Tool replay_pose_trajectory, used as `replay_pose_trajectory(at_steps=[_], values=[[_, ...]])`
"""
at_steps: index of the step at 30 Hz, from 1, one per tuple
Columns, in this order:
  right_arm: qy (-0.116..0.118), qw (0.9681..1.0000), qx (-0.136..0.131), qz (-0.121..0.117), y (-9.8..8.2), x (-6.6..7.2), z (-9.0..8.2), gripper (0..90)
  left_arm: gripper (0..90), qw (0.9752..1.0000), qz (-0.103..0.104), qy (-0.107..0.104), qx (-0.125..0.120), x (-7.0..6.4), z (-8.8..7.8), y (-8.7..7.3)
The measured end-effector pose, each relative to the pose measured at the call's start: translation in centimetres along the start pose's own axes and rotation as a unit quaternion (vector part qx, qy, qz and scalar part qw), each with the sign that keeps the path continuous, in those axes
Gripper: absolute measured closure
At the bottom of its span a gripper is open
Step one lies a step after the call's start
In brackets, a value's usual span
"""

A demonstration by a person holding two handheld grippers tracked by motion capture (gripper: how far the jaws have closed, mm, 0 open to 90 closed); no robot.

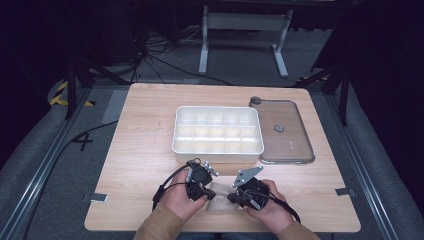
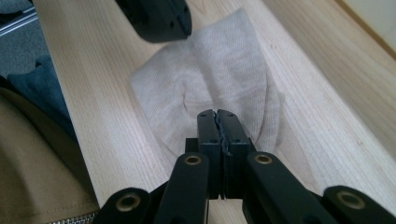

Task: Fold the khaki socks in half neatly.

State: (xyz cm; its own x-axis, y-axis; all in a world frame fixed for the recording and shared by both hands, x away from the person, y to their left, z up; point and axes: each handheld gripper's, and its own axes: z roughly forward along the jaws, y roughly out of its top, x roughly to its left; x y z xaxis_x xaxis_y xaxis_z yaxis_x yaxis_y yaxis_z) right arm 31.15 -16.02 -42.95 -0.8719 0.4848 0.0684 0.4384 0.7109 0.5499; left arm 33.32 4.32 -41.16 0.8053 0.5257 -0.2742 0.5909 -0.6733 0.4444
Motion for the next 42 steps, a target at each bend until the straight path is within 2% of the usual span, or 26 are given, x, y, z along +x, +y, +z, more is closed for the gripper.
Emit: replay_pose_trajectory(at_steps=[7, 12, 16, 24, 26, 31, 36, 42], values=[[0.005, 1.0000, -0.007, -0.004, 0.6, 0.3, 0.4, 89.8, 88.2, 0.9998, -0.021, 0.007, 0.003, 1.2, -0.4, -0.9], [0.007, 1.0000, 0.003, -0.004, 0.6, 0.1, 1.1, 89.9, 88.2, 0.9996, -0.025, 0.005, 0.017, 1.8, 0.1, -1.3], [0.004, 1.0000, 0.006, -0.001, 0.5, -0.1, 1.5, 90.0, 87.5, 0.9996, -0.024, 0.000, 0.012, 2.0, 0.5, -1.4], [0.010, 0.9999, 0.004, -0.010, 0.4, -0.4, 1.5, 90.0, 87.3, 0.9999, 0.000, 0.007, 0.014, 1.7, 1.6, -1.5], [0.010, 0.9999, 0.004, -0.009, 0.4, -0.5, 1.5, 90.0, 89.2, 0.9997, 0.000, 0.009, 0.022, 1.6, 1.8, -1.5], [0.011, 0.9999, 0.002, -0.009, 0.3, -0.5, 1.5, 90.0, 89.6, 0.9992, 0.016, 0.013, 0.035, 1.3, 2.4, -1.4], [0.011, 0.9999, 0.002, -0.009, 0.3, -0.5, 1.6, 90.0, 89.7, 0.9992, 0.014, 0.009, 0.037, 1.2, 2.7, -1.4], [0.012, 0.9999, -0.001, -0.008, 0.3, -0.5, 1.6, 90.0, 89.6, 0.9996, 0.012, 0.003, 0.027, 1.1, 2.9, -1.4]])
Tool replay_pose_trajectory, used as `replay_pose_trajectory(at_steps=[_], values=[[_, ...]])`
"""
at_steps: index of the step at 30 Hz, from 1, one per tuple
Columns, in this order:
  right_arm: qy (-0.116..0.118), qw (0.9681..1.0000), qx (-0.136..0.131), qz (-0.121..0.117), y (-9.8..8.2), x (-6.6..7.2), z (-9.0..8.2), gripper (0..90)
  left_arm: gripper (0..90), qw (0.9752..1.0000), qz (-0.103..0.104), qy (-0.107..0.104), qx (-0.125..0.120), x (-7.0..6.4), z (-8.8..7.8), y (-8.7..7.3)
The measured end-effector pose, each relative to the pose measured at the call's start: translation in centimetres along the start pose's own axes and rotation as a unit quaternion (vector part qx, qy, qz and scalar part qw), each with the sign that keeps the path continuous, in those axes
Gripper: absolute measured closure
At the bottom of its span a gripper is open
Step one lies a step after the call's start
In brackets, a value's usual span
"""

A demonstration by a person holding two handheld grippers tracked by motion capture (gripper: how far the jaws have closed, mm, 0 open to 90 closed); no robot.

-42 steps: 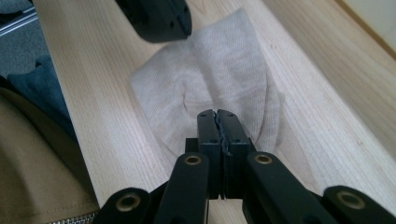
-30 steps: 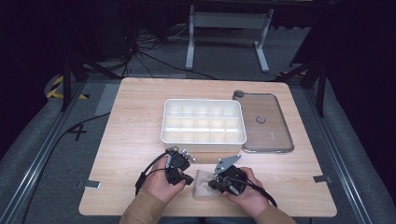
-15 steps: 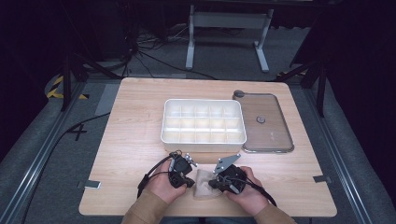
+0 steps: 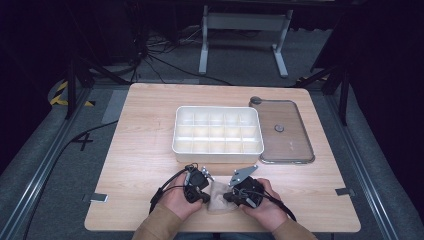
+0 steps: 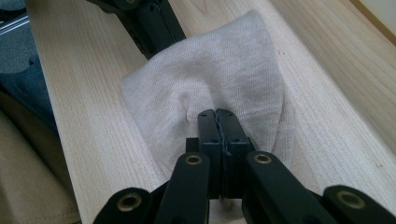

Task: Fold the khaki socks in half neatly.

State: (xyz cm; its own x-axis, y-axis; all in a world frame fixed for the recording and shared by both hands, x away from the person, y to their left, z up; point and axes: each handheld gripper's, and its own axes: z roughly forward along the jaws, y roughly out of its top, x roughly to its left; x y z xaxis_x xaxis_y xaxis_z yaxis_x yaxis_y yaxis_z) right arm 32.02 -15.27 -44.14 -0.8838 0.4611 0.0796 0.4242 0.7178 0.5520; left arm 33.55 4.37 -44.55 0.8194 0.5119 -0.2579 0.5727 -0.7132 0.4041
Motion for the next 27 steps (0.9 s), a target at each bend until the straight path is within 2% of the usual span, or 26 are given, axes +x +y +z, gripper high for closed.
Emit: replay_pose_trajectory(at_steps=[9, 12, 16, 24, 27], values=[[0.000, 1.0000, -0.001, 0.002, 0.0, 0.0, 0.0, 90.0, 89.7, 0.9998, 0.001, -0.010, -0.016, -0.2, -0.1, 0.1], [0.000, 1.0000, -0.003, 0.002, -0.1, 0.0, 0.0, 90.0, 89.7, 0.9999, 0.001, -0.009, -0.010, -0.1, -0.1, 0.1], [-0.002, 1.0000, -0.006, 0.003, -0.2, 0.1, 0.0, 90.0, 89.7, 0.9995, 0.004, -0.019, -0.026, -0.2, -0.2, 0.3], [-0.003, 0.9998, -0.018, 0.004, -0.5, 0.2, 0.0, 90.0, 89.7, 0.9982, 0.030, -0.025, -0.047, -1.2, -0.4, 1.1], [-0.007, 0.9997, -0.024, 0.003, -0.7, 0.2, 0.0, 90.0, 89.7, 0.9976, 0.033, -0.026, -0.054, -1.6, -0.4, 1.3]])
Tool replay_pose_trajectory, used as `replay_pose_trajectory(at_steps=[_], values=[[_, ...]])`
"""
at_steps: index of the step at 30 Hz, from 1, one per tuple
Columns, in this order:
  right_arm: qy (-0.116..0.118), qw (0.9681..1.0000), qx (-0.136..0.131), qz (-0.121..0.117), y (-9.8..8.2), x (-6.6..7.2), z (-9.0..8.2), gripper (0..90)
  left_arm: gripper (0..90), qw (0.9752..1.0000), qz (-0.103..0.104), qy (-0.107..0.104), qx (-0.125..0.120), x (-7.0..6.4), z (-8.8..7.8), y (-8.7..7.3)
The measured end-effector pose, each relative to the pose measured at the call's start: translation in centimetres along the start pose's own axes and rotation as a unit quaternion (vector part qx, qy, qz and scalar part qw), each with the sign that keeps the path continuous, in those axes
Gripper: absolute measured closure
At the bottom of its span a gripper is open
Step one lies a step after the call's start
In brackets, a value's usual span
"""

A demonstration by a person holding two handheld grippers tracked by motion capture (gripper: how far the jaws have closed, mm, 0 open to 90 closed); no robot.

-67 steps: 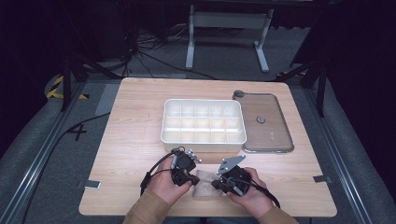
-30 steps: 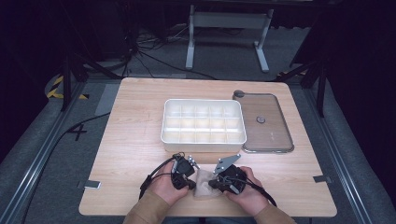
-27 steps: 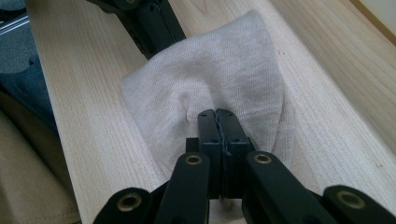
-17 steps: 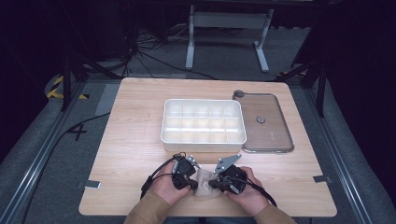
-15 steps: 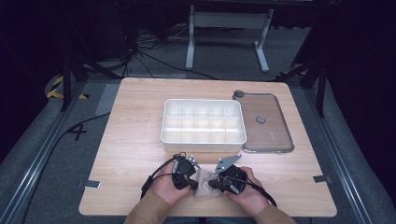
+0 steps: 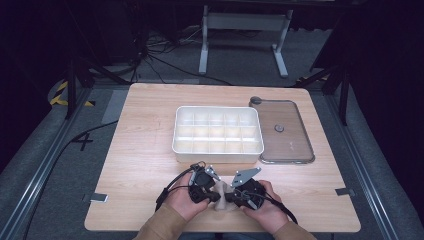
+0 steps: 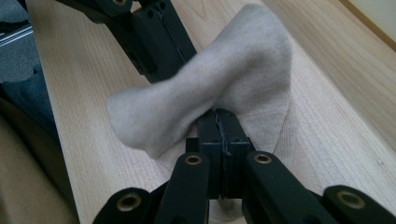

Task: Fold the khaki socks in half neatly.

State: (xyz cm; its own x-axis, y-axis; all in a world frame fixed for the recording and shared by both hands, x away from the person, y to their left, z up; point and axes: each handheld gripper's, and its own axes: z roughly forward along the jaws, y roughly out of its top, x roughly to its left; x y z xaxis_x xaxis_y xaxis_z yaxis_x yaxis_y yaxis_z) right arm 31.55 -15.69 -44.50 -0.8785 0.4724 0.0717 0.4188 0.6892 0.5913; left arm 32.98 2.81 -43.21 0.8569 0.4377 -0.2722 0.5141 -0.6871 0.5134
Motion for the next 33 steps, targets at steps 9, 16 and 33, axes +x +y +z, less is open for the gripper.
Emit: replay_pose_trajectory(at_steps=[9, 16, 33], values=[[-0.003, 1.0000, -0.006, -0.003, -0.2, 0.2, -0.1, 89.8, 89.6, 0.9999, 0.014, 0.002, -0.002, -0.2, 0.0, 0.3], [-0.005, 0.9999, -0.014, -0.009, -0.2, 0.1, -1.9, 89.5, 89.6, 0.9999, 0.011, 0.008, 0.003, 0.0, 0.0, 0.2], [-0.006, 0.9989, 0.039, 0.023, -2.7, -1.6, -3.4, 90.0, 89.6, 0.9999, 0.016, 0.001, -0.003, -0.3, -0.1, 0.5]])
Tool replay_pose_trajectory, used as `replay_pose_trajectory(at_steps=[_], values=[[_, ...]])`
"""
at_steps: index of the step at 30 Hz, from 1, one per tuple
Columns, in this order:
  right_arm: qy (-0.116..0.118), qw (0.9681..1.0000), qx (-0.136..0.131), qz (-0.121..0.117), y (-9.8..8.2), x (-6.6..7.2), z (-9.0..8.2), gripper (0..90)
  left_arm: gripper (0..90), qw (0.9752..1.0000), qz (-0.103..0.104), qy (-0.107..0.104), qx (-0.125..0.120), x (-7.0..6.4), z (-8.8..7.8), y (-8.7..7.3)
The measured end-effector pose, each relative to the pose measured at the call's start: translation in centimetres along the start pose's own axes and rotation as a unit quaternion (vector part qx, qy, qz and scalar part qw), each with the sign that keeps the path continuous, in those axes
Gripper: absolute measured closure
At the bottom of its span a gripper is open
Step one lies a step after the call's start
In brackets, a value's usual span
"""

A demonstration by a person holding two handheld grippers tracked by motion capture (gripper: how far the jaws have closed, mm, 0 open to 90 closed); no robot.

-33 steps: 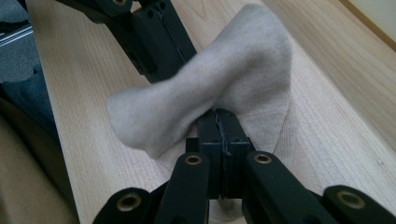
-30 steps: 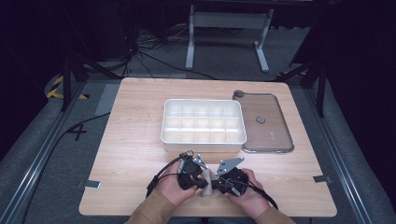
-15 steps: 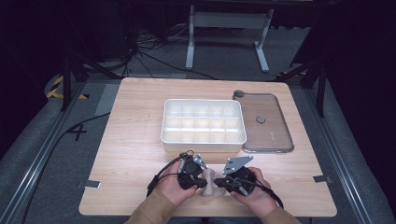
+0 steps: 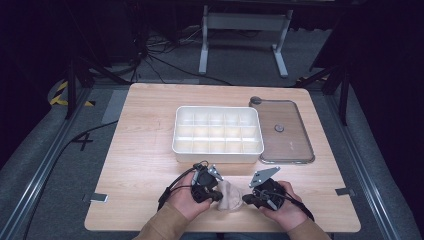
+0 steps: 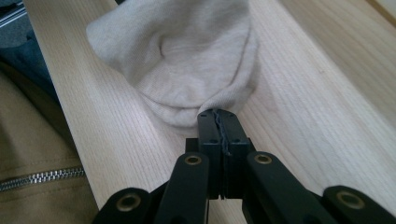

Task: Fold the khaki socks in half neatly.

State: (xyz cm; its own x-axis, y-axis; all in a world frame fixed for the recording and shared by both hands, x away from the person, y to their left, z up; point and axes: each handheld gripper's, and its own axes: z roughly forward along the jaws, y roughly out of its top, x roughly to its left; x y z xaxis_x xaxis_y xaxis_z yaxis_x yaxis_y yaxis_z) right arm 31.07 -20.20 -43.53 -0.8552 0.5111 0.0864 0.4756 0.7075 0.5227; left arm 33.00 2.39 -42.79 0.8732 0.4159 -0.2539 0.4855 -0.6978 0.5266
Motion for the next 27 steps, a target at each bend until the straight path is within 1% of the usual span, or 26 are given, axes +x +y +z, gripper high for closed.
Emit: replay_pose_trajectory(at_steps=[1, 2, 4, 5, 9, 11, 14, 15, 18, 19, 23, 27], values=[[0.004, 1.0000, -0.001, -0.002, 0.0, 0.0, 0.2, 90.0, 89.7, 1.0000, -0.002, 0.000, 0.000, -0.1, 0.0, 0.0], [0.003, 1.0000, 0.000, 0.000, 0.0, 0.1, 0.4, 90.0, 89.6, 1.0000, 0.004, 0.003, -0.004, -0.1, 0.0, 0.1], [0.005, 1.0000, 0.001, -0.001, 0.1, 0.2, 0.5, 90.0, 89.7, 1.0000, 0.000, 0.000, -0.002, -0.2, -0.1, 0.1], [0.007, 1.0000, -0.001, -0.001, 0.1, 0.2, 0.6, 90.0, 89.7, 0.9999, 0.009, 0.002, -0.007, -0.2, 0.0, 0.2], [0.005, 1.0000, 0.001, 0.000, 0.2, 0.5, 0.9, 90.0, 89.6, 0.9999, 0.011, 0.002, -0.008, -0.3, 0.0, 0.2], [0.006, 1.0000, -0.001, -0.006, 0.3, 0.6, 1.0, 90.0, 89.6, 0.9999, 0.011, -0.001, -0.010, -0.4, 0.1, 0.3], [0.004, 1.0000, -0.002, -0.006, 0.4, 0.8, 1.2, 90.0, 89.6, 0.9998, 0.014, -0.001, -0.011, -0.5, 0.2, 0.3], [0.007, 1.0000, -0.003, -0.007, 0.4, 0.9, 1.3, 90.0, 89.6, 0.9998, 0.018, 0.000, -0.012, -0.5, 0.2, 0.4], [0.008, 0.9999, -0.004, -0.005, 0.5, 1.0, 1.4, 90.0, 89.6, 0.9998, 0.017, -0.001, -0.013, -0.7, 0.4, 0.5], [0.009, 0.9999, -0.005, -0.004, 0.5, 1.0, 1.4, 90.0, 89.6, 0.9998, 0.016, -0.002, -0.009, -0.8, 0.5, 0.5], [0.009, 0.9999, -0.007, -0.002, 0.6, 1.0, 1.5, 90.0, 89.6, 0.9996, 0.026, -0.001, -0.012, -1.0, 0.8, 0.6], [0.010, 0.9999, -0.008, 0.002, 0.6, 1.1, 1.6, 90.0, 89.7, 0.9996, 0.027, -0.001, -0.010, -1.3, 1.4, 0.7]])
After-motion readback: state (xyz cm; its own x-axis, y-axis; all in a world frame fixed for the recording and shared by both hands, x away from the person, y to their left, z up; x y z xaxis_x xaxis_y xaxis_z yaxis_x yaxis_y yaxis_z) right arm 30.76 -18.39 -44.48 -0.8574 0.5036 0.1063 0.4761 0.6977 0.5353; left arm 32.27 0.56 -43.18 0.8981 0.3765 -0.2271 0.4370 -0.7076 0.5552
